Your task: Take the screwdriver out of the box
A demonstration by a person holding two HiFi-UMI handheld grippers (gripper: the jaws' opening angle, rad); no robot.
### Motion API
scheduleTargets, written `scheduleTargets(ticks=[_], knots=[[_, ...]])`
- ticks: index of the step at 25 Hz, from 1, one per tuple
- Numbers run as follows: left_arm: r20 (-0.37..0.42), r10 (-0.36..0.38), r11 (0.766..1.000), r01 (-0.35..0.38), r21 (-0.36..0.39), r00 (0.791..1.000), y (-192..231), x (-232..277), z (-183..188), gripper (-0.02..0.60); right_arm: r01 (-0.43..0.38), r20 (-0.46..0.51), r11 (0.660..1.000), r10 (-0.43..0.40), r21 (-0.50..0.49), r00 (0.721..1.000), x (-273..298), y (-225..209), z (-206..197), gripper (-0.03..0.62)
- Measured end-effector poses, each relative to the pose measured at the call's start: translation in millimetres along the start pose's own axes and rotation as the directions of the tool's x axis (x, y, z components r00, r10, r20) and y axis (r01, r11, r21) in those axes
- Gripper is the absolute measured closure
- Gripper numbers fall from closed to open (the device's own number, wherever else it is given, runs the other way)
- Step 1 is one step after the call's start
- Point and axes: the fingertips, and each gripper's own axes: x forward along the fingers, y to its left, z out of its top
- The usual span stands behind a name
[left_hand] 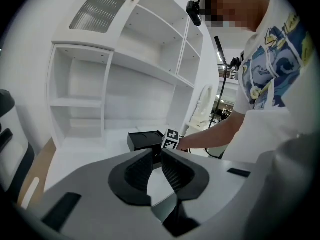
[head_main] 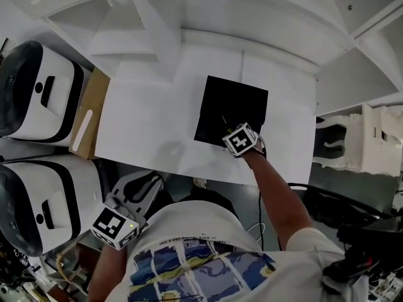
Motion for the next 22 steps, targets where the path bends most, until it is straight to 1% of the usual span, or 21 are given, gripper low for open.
scheduleTargets(ticks=[3,9,14,17,22], knots=[[-0.002,0.02,1.0,-0.021,-0.009,1.0,0,0,-1,0.535,0.006,0.002,1.0,-0.006,-0.013,1.0,0,-1,0,0.494],[-0.004,0.039,0.999,-0.039,-0.023,0.999,-4,1,-5,0.535,-0.02,-0.008,0.999,0.02,-0.03,1.0,0,-1,2,0.497],[0.008,0.023,1.0,-0.023,-0.008,1.0,-7,-1,-4,0.535,-0.028,-0.019,0.998,0.027,-0.053,0.999,-7,0,3,0.498],[0.019,0.009,1.0,-0.009,-0.001,1.0,-6,-4,-4,0.535,-0.03,-0.04,0.996,0.027,-0.089,0.999,-14,4,1,0.497],[0.039,-0.026,0.999,0.025,0.02,0.999,-7,-13,-4,0.535,-0.007,-0.05,0.99,0.0,-0.14,0.999,-33,10,-1,0.499]])
